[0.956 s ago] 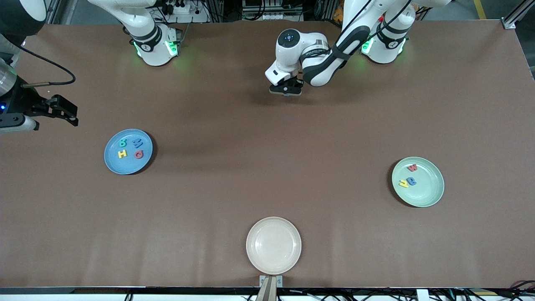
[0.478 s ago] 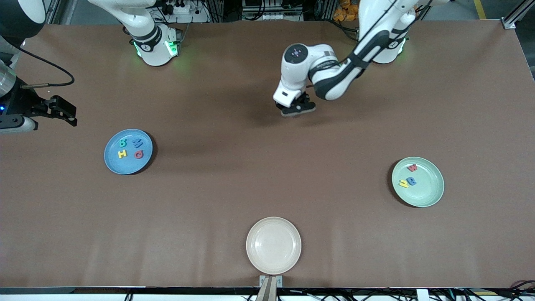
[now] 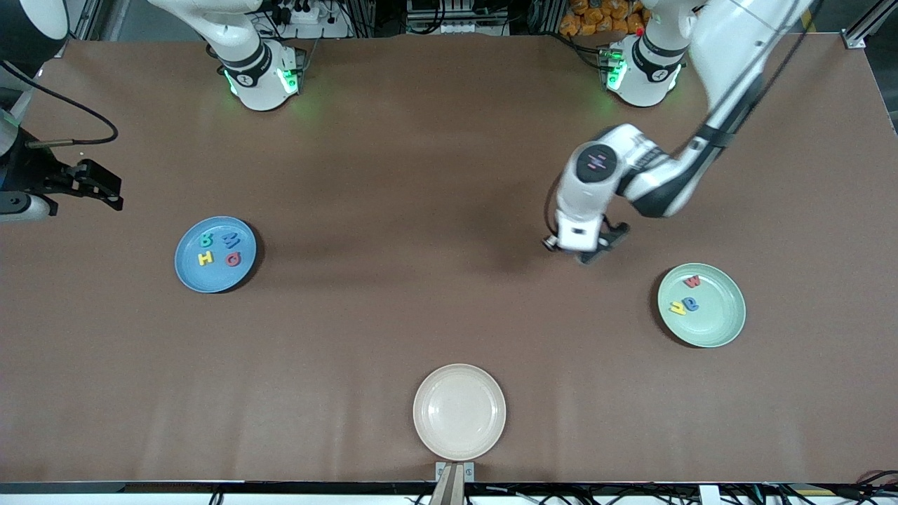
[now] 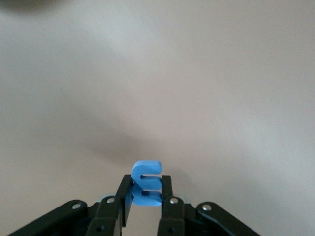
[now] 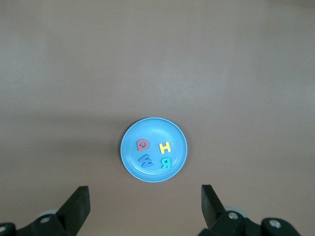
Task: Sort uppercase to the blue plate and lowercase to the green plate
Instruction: 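Carry the blue E to the green plate while the right gripper withdraws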
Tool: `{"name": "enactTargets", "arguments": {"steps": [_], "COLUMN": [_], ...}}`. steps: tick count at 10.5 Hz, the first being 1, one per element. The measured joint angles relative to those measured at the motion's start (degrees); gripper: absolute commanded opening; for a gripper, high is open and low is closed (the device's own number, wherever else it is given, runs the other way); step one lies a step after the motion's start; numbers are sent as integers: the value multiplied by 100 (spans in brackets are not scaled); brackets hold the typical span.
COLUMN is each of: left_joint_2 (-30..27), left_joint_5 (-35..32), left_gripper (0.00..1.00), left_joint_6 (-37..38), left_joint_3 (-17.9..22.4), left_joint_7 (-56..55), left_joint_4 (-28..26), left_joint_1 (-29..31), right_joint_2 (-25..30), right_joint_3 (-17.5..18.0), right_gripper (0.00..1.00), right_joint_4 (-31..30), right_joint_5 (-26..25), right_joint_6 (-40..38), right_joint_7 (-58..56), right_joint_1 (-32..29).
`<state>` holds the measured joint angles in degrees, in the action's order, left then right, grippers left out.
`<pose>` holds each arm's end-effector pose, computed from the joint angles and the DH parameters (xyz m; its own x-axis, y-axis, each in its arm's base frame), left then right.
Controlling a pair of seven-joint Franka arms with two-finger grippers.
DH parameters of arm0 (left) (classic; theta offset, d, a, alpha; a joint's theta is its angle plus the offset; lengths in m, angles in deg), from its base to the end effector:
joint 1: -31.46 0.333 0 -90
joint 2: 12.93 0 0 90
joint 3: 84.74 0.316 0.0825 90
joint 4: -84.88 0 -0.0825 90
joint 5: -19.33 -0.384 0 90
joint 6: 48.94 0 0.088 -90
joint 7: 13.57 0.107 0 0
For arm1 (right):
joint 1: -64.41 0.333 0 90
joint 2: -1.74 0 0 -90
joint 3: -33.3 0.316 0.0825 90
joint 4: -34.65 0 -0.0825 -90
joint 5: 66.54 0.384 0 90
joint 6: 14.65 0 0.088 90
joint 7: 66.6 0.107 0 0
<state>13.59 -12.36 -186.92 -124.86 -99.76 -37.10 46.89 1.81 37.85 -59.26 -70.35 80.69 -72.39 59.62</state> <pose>0.5170 -0.2334 0.2324 0.7671 0.6390 0.0565 0.6412 -0.7665 -0.0372 0.5615 -0.0089 0.6013 0.9945 0.1026 0.0191 0.1011 -0.9925 0.0687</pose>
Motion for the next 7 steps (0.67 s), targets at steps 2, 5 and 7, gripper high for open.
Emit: {"name": "enactTargets", "arguments": {"steps": [2, 5, 7], "left_joint_2": [10, 16, 27], "left_joint_5": [-4, -6, -6], "left_gripper": [0, 0, 56], "left_joint_6": [43, 58, 75], "left_joint_3": [76, 78, 78], "left_joint_7": [634, 1721, 2377], "left_joint_4": [148, 499, 582], "left_joint_1": [1007, 2303, 2774], "right_joint_2": [39, 123, 136], "right_joint_3": [-1, 5, 7], "right_gripper": [100, 100, 100], "right_joint_4": [-57, -133, -150], "right_joint_5": [0, 1, 2], "right_joint_6": [-8, -11, -34], "right_joint_7": [0, 0, 0], "right_joint_1": [-30, -39, -39]}}
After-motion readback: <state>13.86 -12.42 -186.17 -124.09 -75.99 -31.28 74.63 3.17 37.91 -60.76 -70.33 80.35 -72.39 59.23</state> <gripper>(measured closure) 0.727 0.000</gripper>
